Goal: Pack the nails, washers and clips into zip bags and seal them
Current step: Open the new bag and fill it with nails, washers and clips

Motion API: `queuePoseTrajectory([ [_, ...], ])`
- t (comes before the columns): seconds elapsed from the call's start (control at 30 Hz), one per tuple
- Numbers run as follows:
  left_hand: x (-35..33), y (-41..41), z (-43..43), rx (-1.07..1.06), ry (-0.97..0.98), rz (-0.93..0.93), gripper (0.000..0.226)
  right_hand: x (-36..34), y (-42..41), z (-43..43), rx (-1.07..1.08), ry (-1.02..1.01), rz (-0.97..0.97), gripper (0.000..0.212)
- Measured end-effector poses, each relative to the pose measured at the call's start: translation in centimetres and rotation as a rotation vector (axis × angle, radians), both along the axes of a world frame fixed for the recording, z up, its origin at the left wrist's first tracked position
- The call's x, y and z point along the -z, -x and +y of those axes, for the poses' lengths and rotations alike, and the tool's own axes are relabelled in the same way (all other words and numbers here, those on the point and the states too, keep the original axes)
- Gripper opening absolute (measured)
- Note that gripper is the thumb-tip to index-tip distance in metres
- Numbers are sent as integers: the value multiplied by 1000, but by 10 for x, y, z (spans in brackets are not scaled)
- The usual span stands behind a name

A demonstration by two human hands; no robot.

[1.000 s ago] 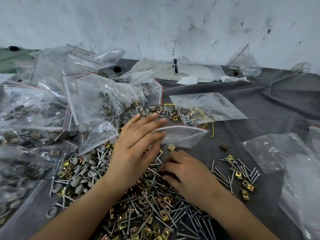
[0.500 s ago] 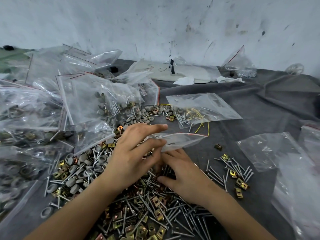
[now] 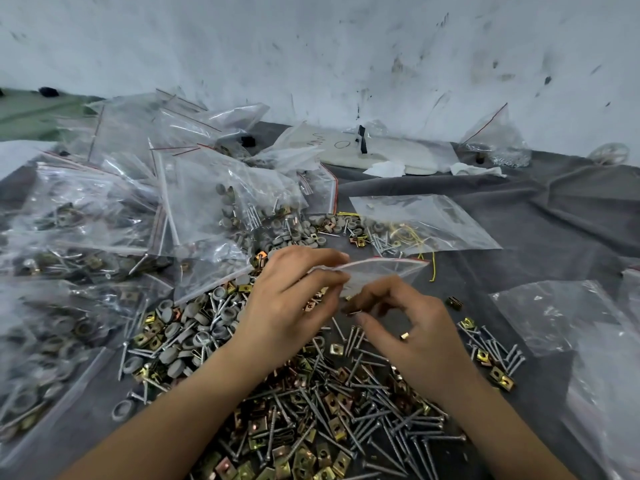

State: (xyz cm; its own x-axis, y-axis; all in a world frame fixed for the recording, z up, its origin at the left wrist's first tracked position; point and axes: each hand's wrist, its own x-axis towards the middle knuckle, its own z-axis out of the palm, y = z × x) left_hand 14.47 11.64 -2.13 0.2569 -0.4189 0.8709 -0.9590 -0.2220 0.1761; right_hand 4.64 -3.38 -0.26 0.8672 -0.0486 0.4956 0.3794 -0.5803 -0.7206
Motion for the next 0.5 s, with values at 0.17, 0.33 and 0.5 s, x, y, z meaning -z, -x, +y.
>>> queuePoseTrajectory([
  [0.17, 0, 0, 0, -16, -23, -12, 12, -3, 3, -1, 244, 105, -344, 10],
  [0.33, 2, 0, -1, 32, -22, -44, 8, 2, -3, -6, 442, 400, -399, 15],
  [0.5, 1, 0, -1, 54, -20, -41, 10, 3, -4, -10, 512, 381, -272, 31],
])
